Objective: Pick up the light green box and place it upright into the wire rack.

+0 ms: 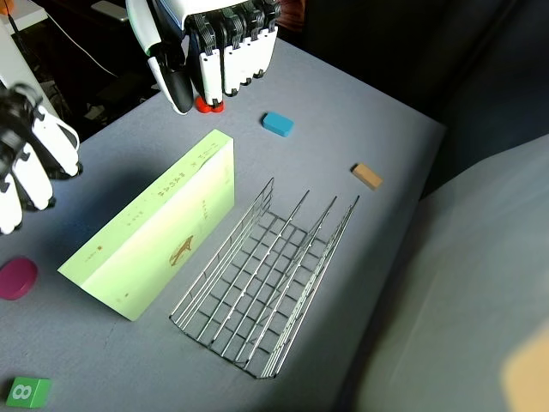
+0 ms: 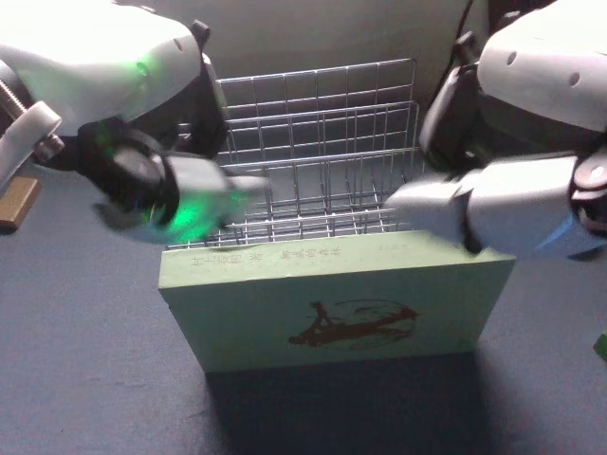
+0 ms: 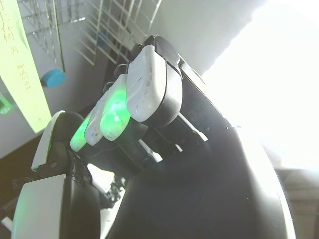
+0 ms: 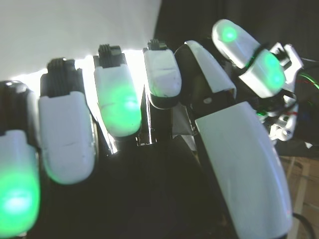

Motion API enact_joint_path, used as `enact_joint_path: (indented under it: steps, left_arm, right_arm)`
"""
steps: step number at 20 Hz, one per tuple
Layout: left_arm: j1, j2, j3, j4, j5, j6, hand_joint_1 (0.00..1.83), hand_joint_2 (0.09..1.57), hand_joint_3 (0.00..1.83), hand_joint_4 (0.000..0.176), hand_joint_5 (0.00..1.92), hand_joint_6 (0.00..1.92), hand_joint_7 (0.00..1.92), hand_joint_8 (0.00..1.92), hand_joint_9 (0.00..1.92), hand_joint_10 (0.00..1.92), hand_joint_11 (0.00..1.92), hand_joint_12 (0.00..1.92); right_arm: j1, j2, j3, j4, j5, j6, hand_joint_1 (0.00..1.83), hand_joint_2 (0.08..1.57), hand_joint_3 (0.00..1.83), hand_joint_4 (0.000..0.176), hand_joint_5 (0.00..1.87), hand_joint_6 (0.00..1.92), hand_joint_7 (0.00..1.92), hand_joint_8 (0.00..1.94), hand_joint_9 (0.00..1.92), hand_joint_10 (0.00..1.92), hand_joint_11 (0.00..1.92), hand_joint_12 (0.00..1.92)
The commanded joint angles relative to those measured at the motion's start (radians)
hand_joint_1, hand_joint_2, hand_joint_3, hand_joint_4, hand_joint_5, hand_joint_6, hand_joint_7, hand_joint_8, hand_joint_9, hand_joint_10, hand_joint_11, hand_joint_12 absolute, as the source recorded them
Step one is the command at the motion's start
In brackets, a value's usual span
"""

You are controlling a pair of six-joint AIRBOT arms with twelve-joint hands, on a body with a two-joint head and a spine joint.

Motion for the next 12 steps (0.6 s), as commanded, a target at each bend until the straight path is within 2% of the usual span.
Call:
enact_joint_path:
  steps: [1,4,8,12]
  left_arm:
    - [-0.010,0.000,-0.001,0.073,-0.020,0.003,0.08,1.17,0.02,0.071,0.30,0.01,0.27,0.00,0.26,0.02,0.00,0.69]
    - [-0.011,0.006,0.003,0.073,-0.008,0.034,0.09,1.17,0.01,0.070,0.30,0.01,0.27,0.00,0.26,0.01,0.00,0.69]
    - [-0.008,0.063,0.018,0.073,-0.009,0.057,0.08,1.18,0.01,0.070,0.30,0.00,0.27,0.00,0.26,0.01,0.00,0.69]
    - [-0.011,0.119,0.052,0.073,-0.060,0.104,0.08,1.18,0.01,0.071,0.27,0.00,0.24,0.00,0.26,0.00,0.00,0.66]
  right_arm:
    - [0.006,-0.002,-0.004,-0.046,0.031,0.006,0.15,1.04,0.01,0.039,0.22,0.00,0.25,0.00,0.17,0.00,0.00,0.79]
    - [0.006,-0.002,-0.004,-0.046,0.024,0.008,0.15,1.04,0.01,0.040,0.22,0.00,0.25,0.00,0.17,0.00,0.00,0.79]
    - [0.015,-0.009,-0.004,-0.046,0.007,0.025,0.17,1.04,0.01,0.039,0.24,0.01,0.27,0.01,0.18,0.01,0.00,0.80]
    - [0.012,-0.072,-0.003,-0.090,-0.095,0.027,0.20,1.04,0.00,0.035,0.26,0.01,0.27,0.00,0.19,0.01,0.00,0.79]
